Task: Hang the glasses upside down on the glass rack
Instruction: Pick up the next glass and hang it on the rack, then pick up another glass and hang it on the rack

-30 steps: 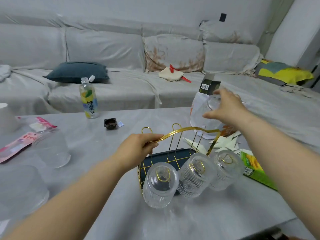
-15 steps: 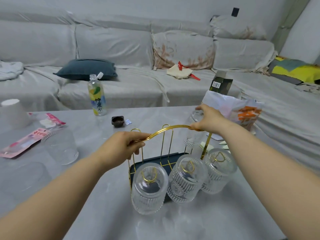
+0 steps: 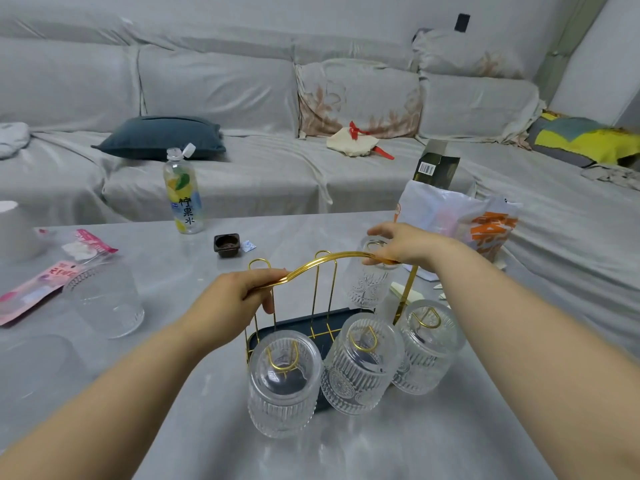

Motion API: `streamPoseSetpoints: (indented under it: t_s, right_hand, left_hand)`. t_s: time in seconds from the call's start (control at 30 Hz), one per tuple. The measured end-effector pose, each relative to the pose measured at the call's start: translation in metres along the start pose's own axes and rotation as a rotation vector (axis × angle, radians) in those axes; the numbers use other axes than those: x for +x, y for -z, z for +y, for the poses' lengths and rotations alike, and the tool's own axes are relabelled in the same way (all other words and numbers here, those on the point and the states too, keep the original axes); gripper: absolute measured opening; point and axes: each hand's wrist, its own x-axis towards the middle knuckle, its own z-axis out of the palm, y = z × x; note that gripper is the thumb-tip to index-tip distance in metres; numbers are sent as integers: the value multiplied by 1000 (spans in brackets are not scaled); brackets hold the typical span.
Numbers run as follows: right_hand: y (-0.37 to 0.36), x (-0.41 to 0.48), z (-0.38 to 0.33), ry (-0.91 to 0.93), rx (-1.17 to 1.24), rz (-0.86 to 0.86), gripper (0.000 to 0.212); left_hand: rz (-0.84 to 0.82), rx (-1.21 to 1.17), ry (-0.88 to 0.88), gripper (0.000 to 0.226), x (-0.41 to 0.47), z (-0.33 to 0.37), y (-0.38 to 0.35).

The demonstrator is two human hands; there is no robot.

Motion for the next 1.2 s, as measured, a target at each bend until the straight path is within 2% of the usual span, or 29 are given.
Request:
streamPoseSetpoints:
  t_s: [0.13, 0.23, 0.43, 0.67, 0.9, 1.03, 1.2]
  right_hand:
    - [-2, 0, 1, 37, 81, 28, 44]
    - [-3, 0, 1, 53, 126, 91, 36]
    - [1, -2, 1, 63, 154, 154, 34]
    - [6, -19, -12, 105, 128, 262, 34]
    - [-6, -68, -49, 272, 218, 408, 24]
    - [-46, -105, -81, 421, 361, 371, 21]
    - [-120, -135, -126, 523, 473, 134, 31]
  left_hand:
    - [1, 18, -6, 37, 0, 1, 0]
    - [11, 23, -6, 36, 0, 1, 0]
    - [40, 63, -18, 30, -5, 4, -1]
    - [242, 52, -19, 29, -28, 1, 4]
    - [378, 36, 77, 22, -89, -14, 24]
    - [409, -5, 191, 28, -148, -43, 28]
    - [531, 11, 406, 26, -215, -94, 39]
